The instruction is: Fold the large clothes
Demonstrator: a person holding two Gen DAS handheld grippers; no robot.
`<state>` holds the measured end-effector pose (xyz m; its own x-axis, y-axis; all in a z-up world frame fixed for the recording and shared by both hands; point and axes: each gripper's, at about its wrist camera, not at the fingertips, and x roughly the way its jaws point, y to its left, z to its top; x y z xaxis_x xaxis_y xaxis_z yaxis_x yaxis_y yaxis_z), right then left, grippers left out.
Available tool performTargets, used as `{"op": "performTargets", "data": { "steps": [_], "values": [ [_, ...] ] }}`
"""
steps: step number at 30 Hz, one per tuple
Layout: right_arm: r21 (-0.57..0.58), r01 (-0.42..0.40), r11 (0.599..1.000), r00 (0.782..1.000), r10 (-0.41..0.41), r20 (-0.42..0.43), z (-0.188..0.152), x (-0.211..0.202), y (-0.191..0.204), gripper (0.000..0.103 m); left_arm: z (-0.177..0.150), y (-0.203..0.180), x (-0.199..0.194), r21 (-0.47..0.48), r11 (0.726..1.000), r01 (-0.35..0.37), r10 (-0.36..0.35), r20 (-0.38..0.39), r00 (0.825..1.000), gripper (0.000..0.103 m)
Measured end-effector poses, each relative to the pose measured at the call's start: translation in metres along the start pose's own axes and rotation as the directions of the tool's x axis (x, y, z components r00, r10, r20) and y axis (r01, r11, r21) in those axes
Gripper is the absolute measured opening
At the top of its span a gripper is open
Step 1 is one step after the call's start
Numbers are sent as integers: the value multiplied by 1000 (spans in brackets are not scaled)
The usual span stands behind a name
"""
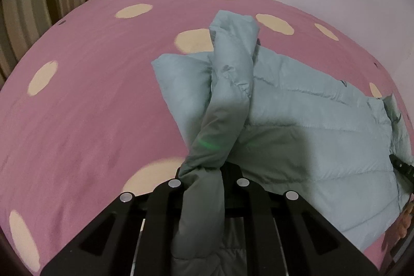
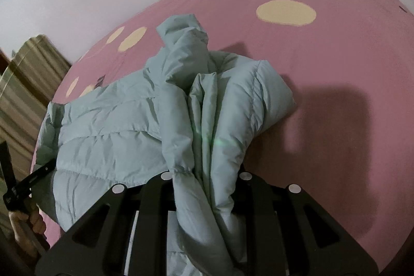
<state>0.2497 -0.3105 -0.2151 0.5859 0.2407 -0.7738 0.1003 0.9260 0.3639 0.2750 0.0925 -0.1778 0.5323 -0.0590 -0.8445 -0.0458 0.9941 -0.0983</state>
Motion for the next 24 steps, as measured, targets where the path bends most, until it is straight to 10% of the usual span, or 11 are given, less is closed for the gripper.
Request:
{"op": "performTargets", "data": {
  "steps": [16,24],
  "values": [
    [-75,59,995,998,-60,-11,-80,-40,26,24,-87,30,-47,-14,1000,-10,10,-2,1000,14],
    [-94,151,984,988,-150,24,-83,-64,24,48,-90,43,-60,-59,997,-42,44,21,999,52]
  ]
}}
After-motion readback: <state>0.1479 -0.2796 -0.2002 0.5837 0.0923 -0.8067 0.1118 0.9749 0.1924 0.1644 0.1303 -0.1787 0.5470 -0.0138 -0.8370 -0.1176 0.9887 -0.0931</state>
